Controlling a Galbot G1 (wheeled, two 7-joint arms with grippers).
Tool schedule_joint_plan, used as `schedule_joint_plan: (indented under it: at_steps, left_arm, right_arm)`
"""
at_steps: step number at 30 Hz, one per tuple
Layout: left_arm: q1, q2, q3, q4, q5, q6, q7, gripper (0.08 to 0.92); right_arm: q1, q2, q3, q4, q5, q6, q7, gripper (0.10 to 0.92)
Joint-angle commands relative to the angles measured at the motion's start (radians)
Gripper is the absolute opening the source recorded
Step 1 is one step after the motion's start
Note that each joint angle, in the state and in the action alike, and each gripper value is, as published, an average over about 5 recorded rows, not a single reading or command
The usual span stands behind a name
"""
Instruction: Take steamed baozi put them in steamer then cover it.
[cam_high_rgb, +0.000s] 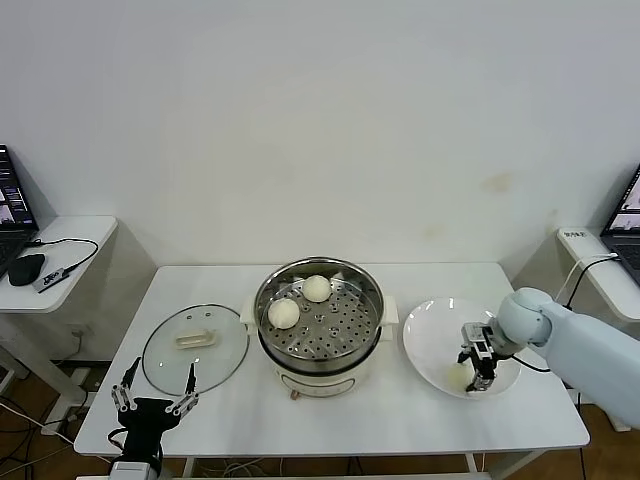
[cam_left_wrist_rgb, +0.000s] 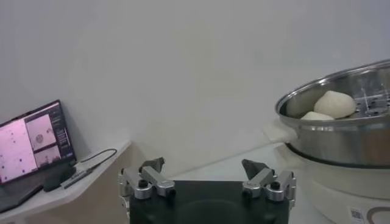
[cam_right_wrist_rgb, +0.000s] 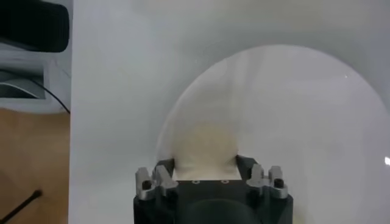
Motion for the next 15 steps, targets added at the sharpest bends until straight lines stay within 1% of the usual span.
schedule_joint_plan:
  at_steps: [1, 10, 15]
  left_arm:
    - [0.001, 0.000, 0.000, -0.003, 0.001, 0.000, 0.000, 0.823]
    - [0.001, 0.001, 0.003, -0.014, 0.000, 0.001, 0.000, 0.823]
    - [0.000, 0.002, 0.007, -0.019, 0.000, 0.000, -0.001, 0.823]
  right_arm:
    - [0.038, -0.022, -0.005, 0.010, 0.017, -0.004, -0.012, 0.594]
    - [0.237, -0.120, -0.099, 0.096, 0.091, -0.010, -0.040, 0.585]
    - [0.412, -0.132, -0.144, 0.113, 0.166, -0.012, -0.049, 0.585]
